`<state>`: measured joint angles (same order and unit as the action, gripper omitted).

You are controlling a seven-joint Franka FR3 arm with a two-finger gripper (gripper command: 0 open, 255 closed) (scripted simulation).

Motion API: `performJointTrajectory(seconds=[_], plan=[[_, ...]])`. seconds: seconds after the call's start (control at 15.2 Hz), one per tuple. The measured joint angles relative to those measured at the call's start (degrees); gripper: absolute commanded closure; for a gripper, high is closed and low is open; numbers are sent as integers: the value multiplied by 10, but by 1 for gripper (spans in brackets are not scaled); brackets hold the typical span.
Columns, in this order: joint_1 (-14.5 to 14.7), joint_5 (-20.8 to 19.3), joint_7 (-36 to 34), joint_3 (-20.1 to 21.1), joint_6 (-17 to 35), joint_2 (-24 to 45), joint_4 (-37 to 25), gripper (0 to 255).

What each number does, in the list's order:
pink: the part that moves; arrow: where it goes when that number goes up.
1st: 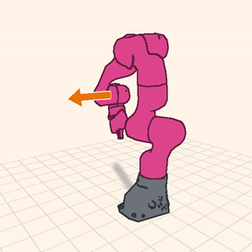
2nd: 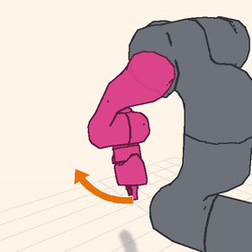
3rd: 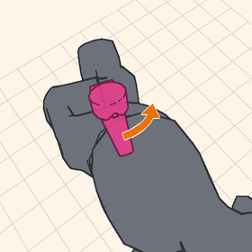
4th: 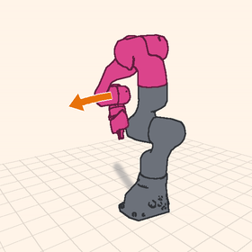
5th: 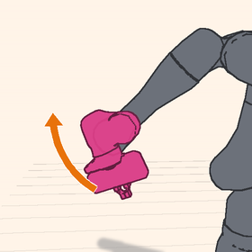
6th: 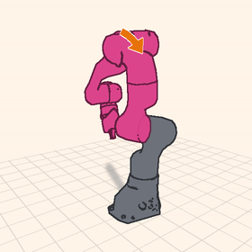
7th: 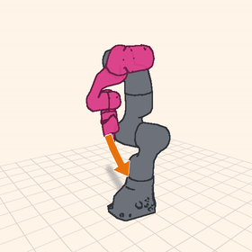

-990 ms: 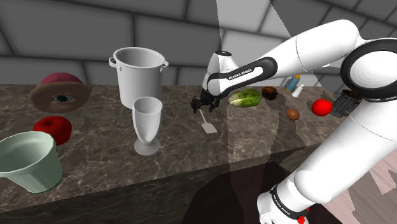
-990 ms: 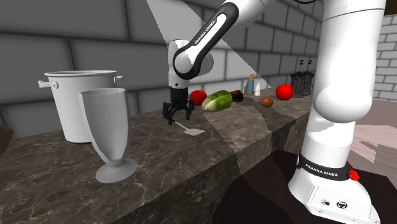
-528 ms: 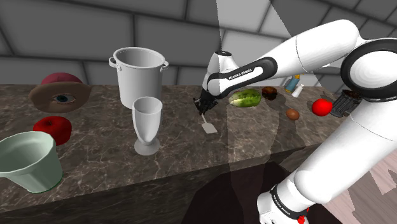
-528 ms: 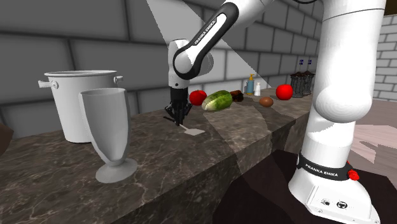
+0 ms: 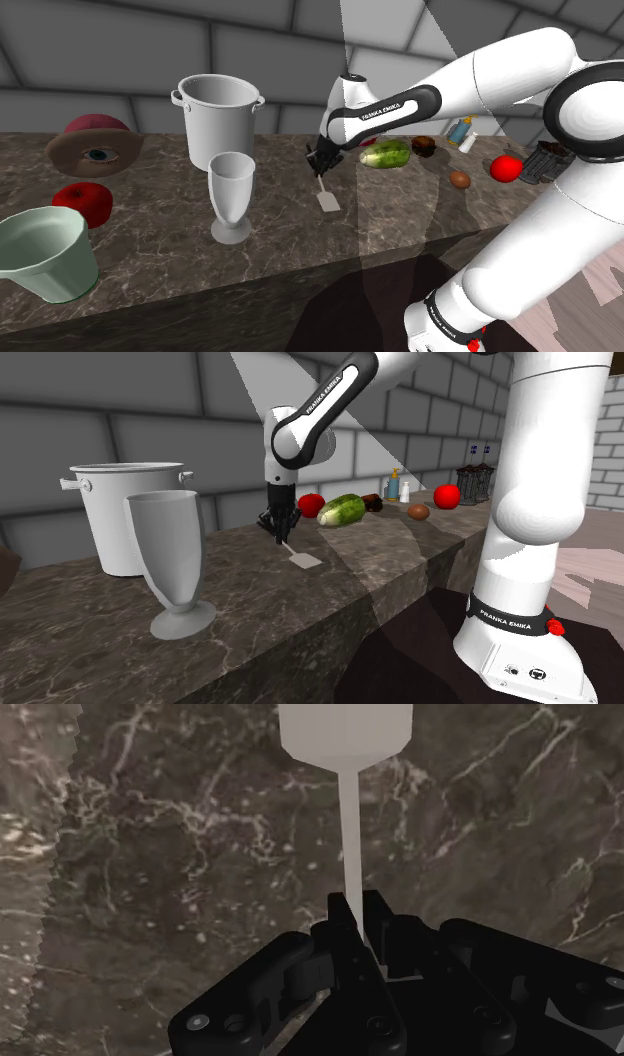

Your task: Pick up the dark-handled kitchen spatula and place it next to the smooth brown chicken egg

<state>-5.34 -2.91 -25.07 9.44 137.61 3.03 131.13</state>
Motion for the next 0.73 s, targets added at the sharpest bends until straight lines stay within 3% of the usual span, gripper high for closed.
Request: performJointTrajectory(seconds=[0.73], plan=[[0,14,11,1,-83,-49,-35,255]])
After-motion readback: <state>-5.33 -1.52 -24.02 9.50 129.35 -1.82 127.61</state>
